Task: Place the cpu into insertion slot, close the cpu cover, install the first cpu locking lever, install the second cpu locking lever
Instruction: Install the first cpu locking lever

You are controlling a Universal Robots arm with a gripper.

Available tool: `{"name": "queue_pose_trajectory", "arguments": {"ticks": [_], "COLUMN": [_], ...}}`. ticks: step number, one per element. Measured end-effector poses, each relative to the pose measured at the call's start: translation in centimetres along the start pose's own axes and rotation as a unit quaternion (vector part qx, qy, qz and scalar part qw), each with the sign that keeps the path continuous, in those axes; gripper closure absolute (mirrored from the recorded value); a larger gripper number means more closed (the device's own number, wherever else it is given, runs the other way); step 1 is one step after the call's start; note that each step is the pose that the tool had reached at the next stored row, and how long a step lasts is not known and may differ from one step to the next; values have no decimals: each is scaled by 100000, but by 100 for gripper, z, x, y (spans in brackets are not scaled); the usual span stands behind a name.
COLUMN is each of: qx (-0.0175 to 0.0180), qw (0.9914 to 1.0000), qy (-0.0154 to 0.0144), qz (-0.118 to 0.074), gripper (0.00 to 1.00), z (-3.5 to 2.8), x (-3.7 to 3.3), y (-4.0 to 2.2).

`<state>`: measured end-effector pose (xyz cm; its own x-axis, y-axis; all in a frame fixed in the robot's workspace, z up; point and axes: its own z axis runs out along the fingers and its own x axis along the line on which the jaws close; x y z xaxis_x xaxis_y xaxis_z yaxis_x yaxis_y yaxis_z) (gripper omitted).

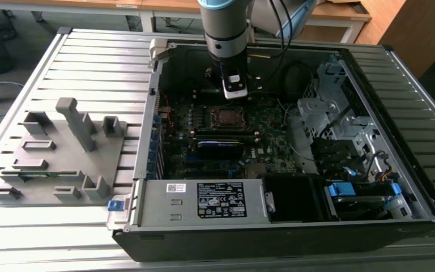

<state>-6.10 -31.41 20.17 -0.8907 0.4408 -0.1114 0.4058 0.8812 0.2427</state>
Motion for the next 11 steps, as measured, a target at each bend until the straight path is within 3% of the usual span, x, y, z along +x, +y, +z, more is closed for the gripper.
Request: {"name": "queue_pose_trajectory", "arguments": {"ticks": [11], "qx": [-177], "qw": [99999], "qy": [-450], "qz": [-92], "gripper": [89], "z": [-3], "x": [0], "y": [-14]}}
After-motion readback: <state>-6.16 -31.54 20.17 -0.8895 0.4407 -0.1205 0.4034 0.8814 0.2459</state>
